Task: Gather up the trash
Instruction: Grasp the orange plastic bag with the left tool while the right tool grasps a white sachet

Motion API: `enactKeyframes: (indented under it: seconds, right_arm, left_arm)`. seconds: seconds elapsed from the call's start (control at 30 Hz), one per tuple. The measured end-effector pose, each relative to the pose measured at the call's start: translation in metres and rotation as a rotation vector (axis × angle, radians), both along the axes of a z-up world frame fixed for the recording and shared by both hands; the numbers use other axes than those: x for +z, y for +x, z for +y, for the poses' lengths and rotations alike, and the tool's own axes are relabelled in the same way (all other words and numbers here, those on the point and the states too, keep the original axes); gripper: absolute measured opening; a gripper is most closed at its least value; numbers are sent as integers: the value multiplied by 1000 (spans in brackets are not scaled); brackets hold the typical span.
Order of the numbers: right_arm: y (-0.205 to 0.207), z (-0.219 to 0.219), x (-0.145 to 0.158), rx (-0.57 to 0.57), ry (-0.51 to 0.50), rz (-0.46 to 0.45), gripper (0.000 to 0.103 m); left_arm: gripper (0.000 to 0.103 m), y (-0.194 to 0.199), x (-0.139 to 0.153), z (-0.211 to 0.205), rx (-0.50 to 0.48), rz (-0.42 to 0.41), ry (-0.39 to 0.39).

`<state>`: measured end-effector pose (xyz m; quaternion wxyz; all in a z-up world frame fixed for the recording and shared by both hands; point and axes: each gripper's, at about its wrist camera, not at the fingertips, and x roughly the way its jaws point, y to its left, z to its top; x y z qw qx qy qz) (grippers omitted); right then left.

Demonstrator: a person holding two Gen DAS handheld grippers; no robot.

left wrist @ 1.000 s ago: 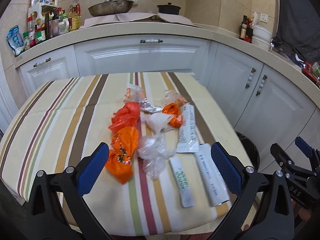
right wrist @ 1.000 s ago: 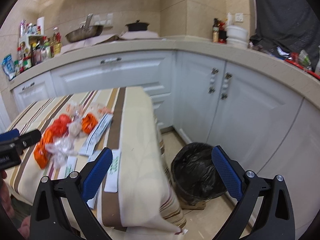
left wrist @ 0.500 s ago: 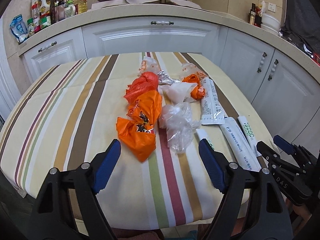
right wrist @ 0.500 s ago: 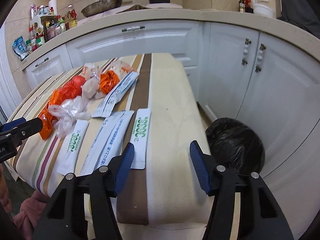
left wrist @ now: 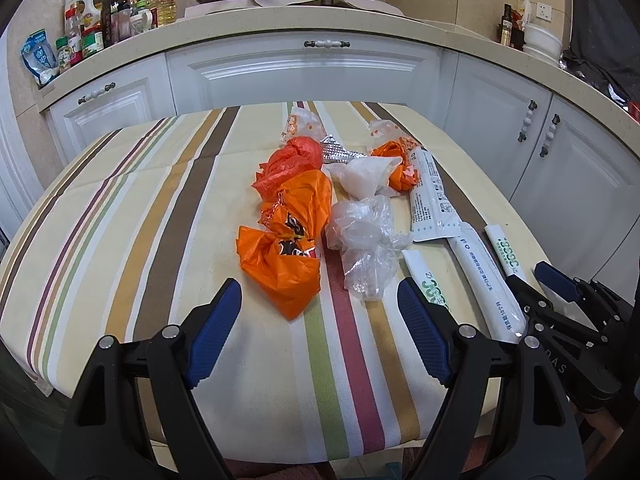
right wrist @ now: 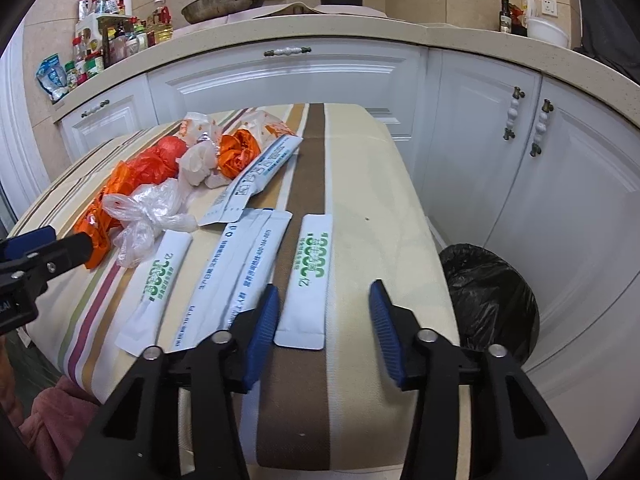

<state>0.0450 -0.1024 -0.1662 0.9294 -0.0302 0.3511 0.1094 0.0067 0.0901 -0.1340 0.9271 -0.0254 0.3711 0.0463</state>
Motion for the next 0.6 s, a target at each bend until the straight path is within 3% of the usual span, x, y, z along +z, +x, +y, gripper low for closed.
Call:
enactKeyframes:
  seconds: [0.17,0.5,0.6]
  right_arm:
    - [-2,0,-1,26,12,-11,23]
    - [0,-7,0,16,31,-15,23]
    - [1,-11,0,8,42,-14,23]
  left_arm:
    - [79,3,-7,6,18,15,-7]
    - [78,10,-15,18,59,12,13]
    - [67,15,-16,19,59,-4,40]
